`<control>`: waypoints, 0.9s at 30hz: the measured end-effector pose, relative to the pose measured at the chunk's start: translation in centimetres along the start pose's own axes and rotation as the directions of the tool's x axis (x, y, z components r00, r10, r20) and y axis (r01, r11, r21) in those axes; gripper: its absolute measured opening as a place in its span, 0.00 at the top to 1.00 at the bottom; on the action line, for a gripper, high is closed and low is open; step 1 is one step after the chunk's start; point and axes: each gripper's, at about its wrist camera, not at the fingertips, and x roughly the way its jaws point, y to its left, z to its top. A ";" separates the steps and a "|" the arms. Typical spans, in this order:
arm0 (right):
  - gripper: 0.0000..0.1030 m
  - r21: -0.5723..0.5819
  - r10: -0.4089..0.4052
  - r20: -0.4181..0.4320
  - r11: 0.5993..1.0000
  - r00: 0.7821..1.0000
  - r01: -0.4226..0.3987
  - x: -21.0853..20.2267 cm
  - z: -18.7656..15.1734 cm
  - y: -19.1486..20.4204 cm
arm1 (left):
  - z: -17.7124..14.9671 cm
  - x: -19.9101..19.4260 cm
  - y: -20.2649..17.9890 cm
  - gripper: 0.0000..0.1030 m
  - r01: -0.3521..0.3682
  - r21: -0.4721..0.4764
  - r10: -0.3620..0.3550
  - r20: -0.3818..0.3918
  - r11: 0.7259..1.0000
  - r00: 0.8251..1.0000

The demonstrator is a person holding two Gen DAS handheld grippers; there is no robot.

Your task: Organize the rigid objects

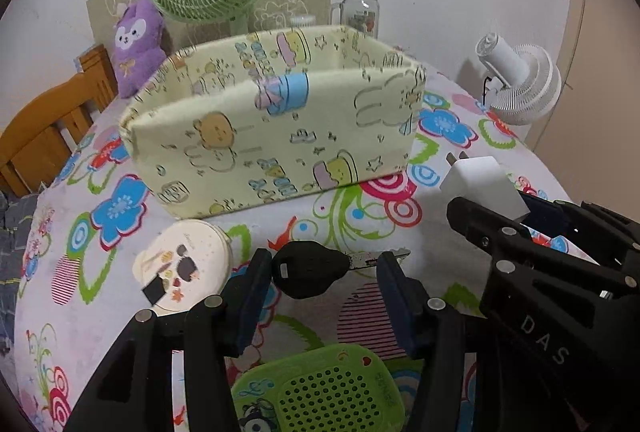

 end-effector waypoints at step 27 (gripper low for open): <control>0.59 -0.045 0.049 0.112 0.998 0.992 -0.044 -6.7 3.7 2.3 | 2.9 -6.9 1.2 0.46 -0.055 -0.018 0.057 0.125 0.998 0.991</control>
